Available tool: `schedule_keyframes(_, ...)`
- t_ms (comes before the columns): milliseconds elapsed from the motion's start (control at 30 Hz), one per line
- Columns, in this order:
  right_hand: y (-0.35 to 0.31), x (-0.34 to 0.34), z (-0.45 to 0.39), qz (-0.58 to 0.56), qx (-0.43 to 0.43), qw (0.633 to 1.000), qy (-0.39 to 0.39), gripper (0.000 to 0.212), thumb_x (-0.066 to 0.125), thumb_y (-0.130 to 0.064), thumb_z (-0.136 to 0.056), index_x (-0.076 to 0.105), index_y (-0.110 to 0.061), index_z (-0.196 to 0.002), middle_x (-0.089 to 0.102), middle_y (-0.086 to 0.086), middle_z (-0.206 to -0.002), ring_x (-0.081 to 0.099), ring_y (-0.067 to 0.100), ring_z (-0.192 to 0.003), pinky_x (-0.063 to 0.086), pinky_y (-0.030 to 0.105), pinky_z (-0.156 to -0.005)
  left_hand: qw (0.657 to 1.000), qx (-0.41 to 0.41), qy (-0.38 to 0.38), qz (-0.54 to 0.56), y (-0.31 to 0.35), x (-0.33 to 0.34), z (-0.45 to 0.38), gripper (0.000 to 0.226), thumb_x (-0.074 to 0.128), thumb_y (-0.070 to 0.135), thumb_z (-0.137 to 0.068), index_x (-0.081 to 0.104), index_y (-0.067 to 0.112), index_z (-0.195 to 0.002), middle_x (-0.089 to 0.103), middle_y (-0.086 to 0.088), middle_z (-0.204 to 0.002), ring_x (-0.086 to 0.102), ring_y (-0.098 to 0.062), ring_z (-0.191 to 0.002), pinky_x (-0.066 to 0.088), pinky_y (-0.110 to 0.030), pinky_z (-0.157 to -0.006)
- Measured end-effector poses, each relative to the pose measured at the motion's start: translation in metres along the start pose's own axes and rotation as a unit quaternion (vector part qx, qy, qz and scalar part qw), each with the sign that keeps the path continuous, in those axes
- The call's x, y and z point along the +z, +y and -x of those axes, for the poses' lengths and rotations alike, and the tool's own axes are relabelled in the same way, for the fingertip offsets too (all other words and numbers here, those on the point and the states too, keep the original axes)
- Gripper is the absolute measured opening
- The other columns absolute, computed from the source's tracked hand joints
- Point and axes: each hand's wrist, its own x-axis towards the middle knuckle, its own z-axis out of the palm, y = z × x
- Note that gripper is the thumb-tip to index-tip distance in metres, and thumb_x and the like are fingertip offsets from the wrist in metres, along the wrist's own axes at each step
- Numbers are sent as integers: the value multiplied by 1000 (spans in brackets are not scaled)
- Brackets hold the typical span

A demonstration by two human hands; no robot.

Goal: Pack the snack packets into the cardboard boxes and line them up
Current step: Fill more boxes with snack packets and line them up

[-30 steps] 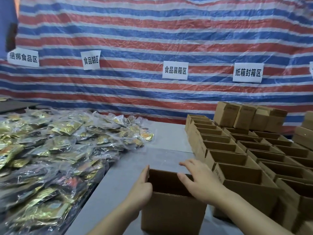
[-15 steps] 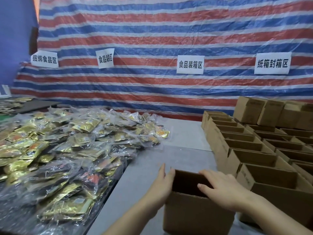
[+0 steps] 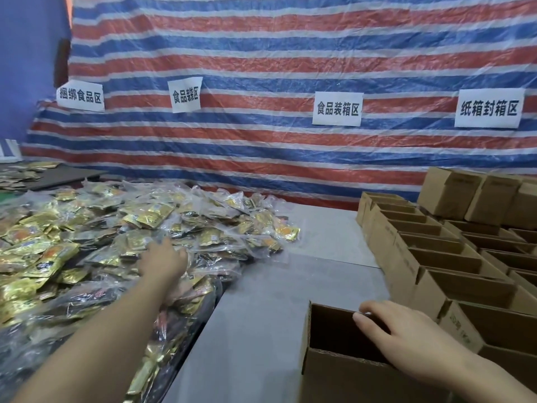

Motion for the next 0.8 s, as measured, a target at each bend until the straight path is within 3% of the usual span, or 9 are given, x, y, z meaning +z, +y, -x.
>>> schedule_keyframes(100, -7, 1, -1, -10, 12, 1000, -27, 66, 13, -81, -78, 53, -48, -119, 61, -21, -110, 56, -2, -102, 47, 24, -93, 997, -50, -50, -16, -5, 13, -12, 79, 35, 64, -93, 20, 14, -153, 30, -27, -152, 40, -50, -131, 40, -56, -105)
schedule_keyframes(233, -13, -3, 2, 4, 19, 999, -44, 41, 25, -70, -95, 49, -48, -119, 60, -21, -111, 56, -2, -97, 45, 18, -79, 992, -63, -93, -50, -3, 32, -3, 67, 49, 36, -90, 29, 9, -148, 35, -30, -145, 41, -46, -128, 44, -50, -103)
schedule_keyframes(433, -10, -4, 4, 9, 15, 998, -54, 37, 24, -71, -94, 49, -49, -110, 59, -21, -106, 54, -2, -97, 42, 20, -88, 989, 46, -99, -98, 9, 36, 16, 54, 52, 31, -85, 43, 17, -137, 37, -20, -147, 43, -43, -128, 45, -50, -101)
schedule_keyframes(533, -5, -1, 4, 3, 14, 999, -50, 39, 24, -75, -92, 49, -50, -107, 58, -23, -105, 53, 0, -100, 41, 23, -89, 981, 108, -93, -133, 7, 36, 21, 61, 48, 56, -87, 49, 17, -135, 51, -16, -138, 52, -38, -121, 51, -45, -94)
schedule_keyframes(600, -3, 1, 5, 1, 14, 999, -50, 40, 24, -76, -91, 50, -50, -106, 59, -22, -103, 54, 1, -101, 43, 25, -91, 980, 87, -66, -168, 6, 29, 19, 76, 41, 72, -87, 57, 9, -126, 56, -16, -130, 56, -33, -115, 54, -41, -90)
schedule_keyframes(700, -2, 1, 5, -1, 12, 999, -44, 39, 25, -75, -92, 50, -50, -107, 59, -23, -103, 53, 1, -102, 44, 26, -92, 988, -28, -63, -137, 3, 21, 19, 95, 60, 72, -80, 36, 5, -143, 38, -23, -143, 45, -36, -124, 51, -46, -93)
schedule_keyframes(800, -3, 0, 5, 2, 6, 999, -37, 37, 27, -73, -94, 51, -49, -108, 59, -23, -101, 53, -1, -99, 42, 24, -89, 986, -67, -99, -114, 6, 20, 21, 112, 69, 61, -78, 7, 7, -155, 30, -27, -149, 42, -42, -130, 49, -46, -96)
